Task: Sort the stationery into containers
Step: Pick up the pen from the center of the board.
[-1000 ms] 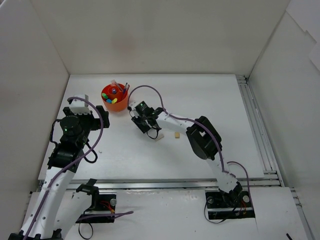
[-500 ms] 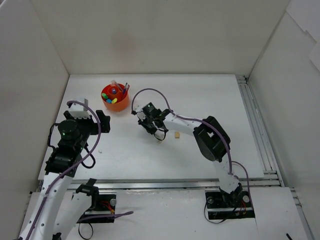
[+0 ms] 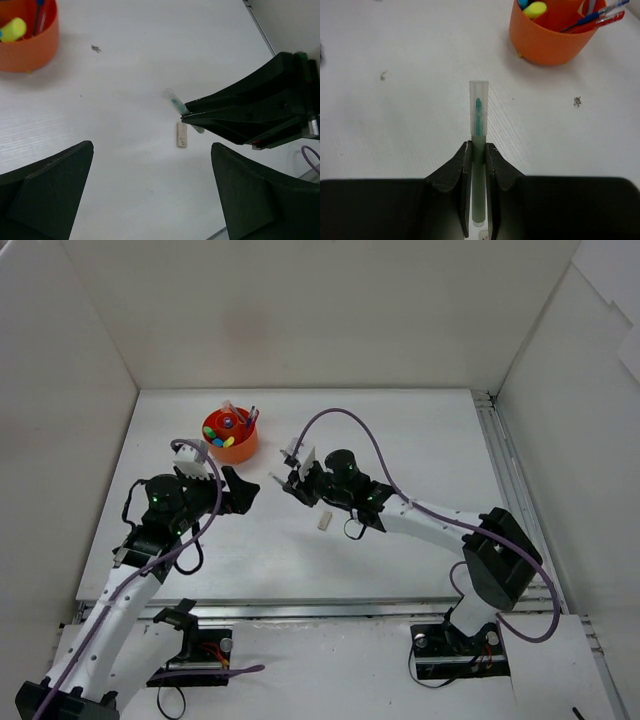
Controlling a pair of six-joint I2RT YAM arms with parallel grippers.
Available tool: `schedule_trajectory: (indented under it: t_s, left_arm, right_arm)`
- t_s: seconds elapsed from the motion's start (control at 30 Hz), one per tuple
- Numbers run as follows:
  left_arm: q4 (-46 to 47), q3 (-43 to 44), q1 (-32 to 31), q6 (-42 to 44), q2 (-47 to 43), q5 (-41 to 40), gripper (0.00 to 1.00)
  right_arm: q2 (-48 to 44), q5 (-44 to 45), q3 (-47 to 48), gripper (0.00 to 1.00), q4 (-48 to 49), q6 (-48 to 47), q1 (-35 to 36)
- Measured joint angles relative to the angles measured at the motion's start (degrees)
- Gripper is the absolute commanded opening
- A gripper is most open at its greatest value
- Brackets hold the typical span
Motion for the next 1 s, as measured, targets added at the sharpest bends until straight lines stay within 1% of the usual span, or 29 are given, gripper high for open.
schedule_trajectory:
  t_s: [0.1, 0.2, 0.27, 0.3, 0.43, 0.47, 0.63, 0.73, 1.0]
  left_arm:
    - [4.1, -3.5, -3.0, -2.4, 2.3, 0.4, 1.00]
    - [7.0, -5.5, -6.4, -4.8, 3.3, -1.4, 0.99]
    - [9.0, -5.7, -8.6, -6.1, 3.9, -3.3, 0.96]
    - [9.7, -5.7, -9.5, -6.4, 4.0, -3.9, 0.94]
    - [11.9, -6.0, -11.9, -8.3, 4.4, -7.2, 0.77]
    - [12.5, -6.1, -12.4, -8.7, 4.6, -8.0, 0.75]
    - [13.4, -6.9, -13.6, -10.4, 5.4, -11.0, 0.74]
    - [13.4, -8.5, -13.6, -11.4, 4.3, -12.9, 0.75]
    - [14.1, -10.1, -13.6, -12.6, -4.7, -16.7, 0.79]
  right_arm:
    - [-1.3, -0.1, -1.3, 0.00, 3.0, 2.0, 1.2]
    - [-2.1, 0.3, -1.6, 0.00, 4.5, 4.3, 2.9]
    - [-2.7, 1.3, -1.8, 0.00, 5.7, 4.8, 4.5]
    - [-2.9, 2.6, -1.9, 0.00, 6.2, 4.9, 5.2]
    - [-3.6, 6.9, -2.2, 0.00, 7.3, 5.2, 6.2]
    - [-3.7, 7.6, -2.4, 0.00, 7.5, 5.3, 6.3]
    - [-4.5, 10.7, -4.3, 0.00, 8.7, 5.7, 6.8]
    - [-5.8, 12.0, -5.5, 0.00, 9.0, 5.7, 7.5]
    - [-7.6, 11.7, -6.4, 0.00, 9.5, 5.9, 9.6]
